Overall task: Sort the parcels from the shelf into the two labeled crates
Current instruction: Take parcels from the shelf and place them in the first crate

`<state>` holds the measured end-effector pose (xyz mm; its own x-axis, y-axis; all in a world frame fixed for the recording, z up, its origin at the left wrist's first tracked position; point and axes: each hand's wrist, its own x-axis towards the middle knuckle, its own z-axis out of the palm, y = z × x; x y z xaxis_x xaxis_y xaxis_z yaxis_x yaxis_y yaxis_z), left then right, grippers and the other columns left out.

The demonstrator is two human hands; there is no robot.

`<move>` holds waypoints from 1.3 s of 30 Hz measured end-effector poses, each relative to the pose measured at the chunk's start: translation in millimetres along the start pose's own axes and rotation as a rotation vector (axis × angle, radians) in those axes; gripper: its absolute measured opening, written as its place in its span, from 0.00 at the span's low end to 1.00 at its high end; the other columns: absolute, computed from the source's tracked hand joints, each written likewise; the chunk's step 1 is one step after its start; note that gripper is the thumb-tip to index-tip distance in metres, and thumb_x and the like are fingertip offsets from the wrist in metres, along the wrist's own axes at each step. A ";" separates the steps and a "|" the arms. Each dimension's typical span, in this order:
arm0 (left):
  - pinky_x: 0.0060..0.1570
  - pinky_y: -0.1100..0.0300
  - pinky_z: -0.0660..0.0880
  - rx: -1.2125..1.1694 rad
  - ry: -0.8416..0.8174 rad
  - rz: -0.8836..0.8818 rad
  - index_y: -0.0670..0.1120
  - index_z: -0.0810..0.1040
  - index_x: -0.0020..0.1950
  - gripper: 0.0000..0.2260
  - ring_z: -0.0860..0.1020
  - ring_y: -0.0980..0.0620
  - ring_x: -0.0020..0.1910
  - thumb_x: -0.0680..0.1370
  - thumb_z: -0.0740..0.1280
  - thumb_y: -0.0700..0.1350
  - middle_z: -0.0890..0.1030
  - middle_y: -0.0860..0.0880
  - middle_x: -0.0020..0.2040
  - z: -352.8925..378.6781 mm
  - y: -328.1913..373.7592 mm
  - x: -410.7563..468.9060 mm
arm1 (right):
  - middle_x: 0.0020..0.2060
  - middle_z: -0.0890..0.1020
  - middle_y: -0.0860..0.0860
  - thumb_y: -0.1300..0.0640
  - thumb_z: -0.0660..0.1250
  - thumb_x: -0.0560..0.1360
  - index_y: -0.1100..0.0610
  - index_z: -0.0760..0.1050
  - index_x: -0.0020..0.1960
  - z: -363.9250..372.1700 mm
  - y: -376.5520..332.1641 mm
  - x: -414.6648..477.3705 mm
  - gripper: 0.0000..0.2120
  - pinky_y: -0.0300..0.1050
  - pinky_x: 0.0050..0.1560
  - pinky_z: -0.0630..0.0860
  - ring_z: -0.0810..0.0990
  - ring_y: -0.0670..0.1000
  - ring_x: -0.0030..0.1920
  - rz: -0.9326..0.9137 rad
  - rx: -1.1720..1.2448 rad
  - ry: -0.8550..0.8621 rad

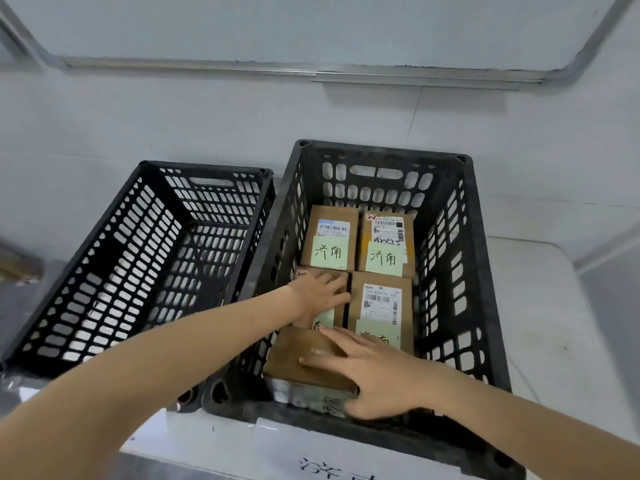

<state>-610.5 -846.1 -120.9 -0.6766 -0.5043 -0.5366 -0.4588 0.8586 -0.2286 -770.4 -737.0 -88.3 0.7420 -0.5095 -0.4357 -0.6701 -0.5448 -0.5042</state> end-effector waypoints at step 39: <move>0.65 0.31 0.64 0.005 -0.109 -0.052 0.55 0.34 0.78 0.48 0.50 0.35 0.77 0.76 0.70 0.49 0.33 0.46 0.78 19.4 13.7 2.5 | 0.70 0.64 0.50 0.39 0.72 0.71 0.40 0.58 0.78 12.8 -9.7 6.2 0.40 0.49 0.67 0.64 0.62 0.50 0.65 0.048 -0.132 0.213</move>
<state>-607.3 -833.8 -141.1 -0.5849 -0.5357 -0.6090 -0.4887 0.8320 -0.2625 -759.1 -726.3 -95.7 0.6980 -0.6582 -0.2823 -0.7114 -0.5921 -0.3786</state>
